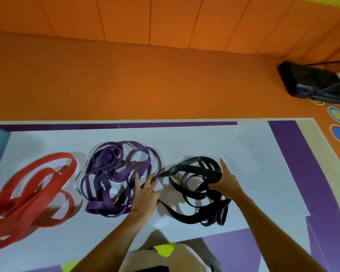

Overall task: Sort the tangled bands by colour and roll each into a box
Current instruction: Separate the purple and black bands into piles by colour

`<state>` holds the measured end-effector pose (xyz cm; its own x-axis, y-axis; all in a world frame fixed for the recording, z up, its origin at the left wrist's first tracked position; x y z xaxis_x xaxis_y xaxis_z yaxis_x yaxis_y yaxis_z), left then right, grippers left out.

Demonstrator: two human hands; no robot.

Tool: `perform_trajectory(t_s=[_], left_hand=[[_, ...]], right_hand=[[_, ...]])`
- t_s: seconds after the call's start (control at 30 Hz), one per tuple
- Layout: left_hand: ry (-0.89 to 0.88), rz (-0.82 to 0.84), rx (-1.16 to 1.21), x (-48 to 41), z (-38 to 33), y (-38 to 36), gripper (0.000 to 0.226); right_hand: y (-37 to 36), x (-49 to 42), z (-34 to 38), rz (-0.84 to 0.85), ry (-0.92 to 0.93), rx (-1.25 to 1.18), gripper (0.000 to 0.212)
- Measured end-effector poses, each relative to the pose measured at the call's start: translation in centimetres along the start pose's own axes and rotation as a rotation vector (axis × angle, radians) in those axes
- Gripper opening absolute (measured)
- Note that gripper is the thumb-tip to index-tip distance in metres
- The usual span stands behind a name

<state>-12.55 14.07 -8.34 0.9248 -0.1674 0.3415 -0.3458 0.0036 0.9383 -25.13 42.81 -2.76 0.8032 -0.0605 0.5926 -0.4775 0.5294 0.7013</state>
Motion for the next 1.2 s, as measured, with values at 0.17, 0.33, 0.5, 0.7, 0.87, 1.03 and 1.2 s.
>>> perform_trajectory(t_s=[0.17,0.33,0.5,0.7,0.87,1.03,1.2], left_hand=[[0.083,-0.361,0.289,-1.5,-3.1,2.5,0.016],[0.363,-0.456,1.007,-5.5,-7.1,4.4,0.011],[0.657,-0.332,0.788,-8.2,-10.1,4.2,0.025],[0.764,-0.212,0.922,-8.9,-12.1,2.9,0.03],[0.858,-0.188,1.171,-8.7,-12.8,2.0,0.095],[0.722,-0.012,1.286,-10.2,-13.8,2.0,0.088],[0.683,-0.077,1.648,-12.3,-15.3,2.9,0.081]], right_hand=[[0.5,-3.1,-2.6,0.054,0.006,0.15,0.096],[1.3,-5.2,-5.3,0.087,0.111,0.155,0.063],[1.6,-6.4,-7.5,0.098,0.228,0.127,0.057],[2.5,-8.1,-8.8,0.245,0.318,-0.079,0.095],[3.7,-7.9,-10.1,0.194,0.261,-0.111,0.1],[3.6,-6.5,-12.9,0.109,-0.043,-0.05,0.107],[2.5,-3.9,-12.0,0.238,-0.081,-0.435,0.1]])
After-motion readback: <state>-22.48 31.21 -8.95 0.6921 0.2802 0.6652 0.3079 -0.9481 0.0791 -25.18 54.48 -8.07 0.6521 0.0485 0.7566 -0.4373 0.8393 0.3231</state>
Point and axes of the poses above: each hand's wrist, its own x-axis away from the middle knuckle, its own y-axis out of the back of the hand, z = x × y, the point moved 3 cm from there along -x, towards the middle knuckle, and after that the axes turned 5 degrees about -y, right-handed, at the moved point
